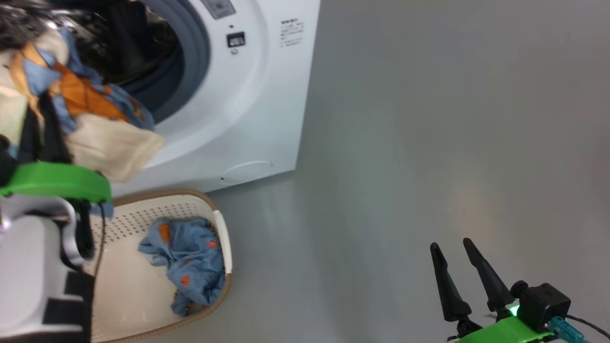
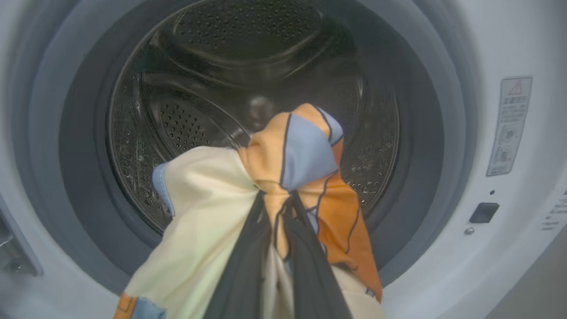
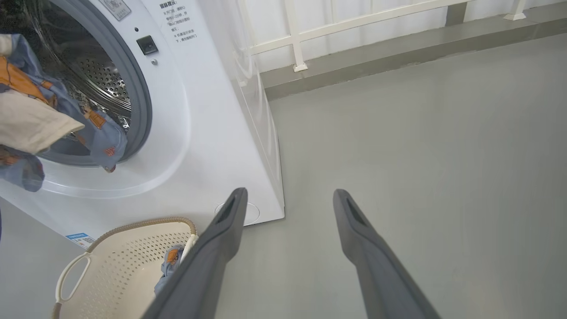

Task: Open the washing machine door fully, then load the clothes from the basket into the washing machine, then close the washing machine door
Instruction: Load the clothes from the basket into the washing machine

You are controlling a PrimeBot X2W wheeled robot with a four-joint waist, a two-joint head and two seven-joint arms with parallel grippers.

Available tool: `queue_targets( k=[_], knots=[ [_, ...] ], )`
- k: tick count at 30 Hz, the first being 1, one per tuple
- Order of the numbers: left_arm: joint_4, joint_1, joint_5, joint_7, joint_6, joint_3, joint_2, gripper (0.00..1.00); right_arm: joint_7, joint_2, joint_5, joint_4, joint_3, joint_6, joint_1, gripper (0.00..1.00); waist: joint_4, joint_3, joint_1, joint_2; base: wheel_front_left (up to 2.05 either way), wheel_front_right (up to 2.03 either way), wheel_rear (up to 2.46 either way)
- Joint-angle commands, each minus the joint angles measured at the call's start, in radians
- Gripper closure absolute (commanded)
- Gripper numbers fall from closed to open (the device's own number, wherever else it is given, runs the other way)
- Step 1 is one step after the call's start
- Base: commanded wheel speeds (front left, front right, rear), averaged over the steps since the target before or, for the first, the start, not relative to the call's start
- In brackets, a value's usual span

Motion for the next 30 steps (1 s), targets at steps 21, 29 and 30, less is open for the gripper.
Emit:
queue_targets(
  k=[21, 29, 30],
  knots=[
    [0.389, -0.484, 0.089, -0.006, 0.028, 0.041, 0.192, 1.0, -0.012, -0.001, 0.05, -0.001, 0.079, 0.01, -0.063, 0.0, -0.128, 0.221, 0.0, 0.0, 0.0, 0.0, 0.0],
    [0.432, -0.606, 0.117, -0.006, 0.035, 0.047, 0.252, 1.0, -0.012, -0.001, 0.065, 0.019, 0.12, 0.01, -0.085, 0.0, -0.149, 0.311, 0.0, 0.0, 0.0, 0.0, 0.0],
    [0.432, -0.606, 0.117, -0.006, 0.035, 0.047, 0.252, 1.0, -0.012, -0.001, 0.065, 0.019, 0.12, 0.01, -0.085, 0.0, -0.149, 0.311, 0.0, 0.0, 0.0, 0.0, 0.0]
  ],
)
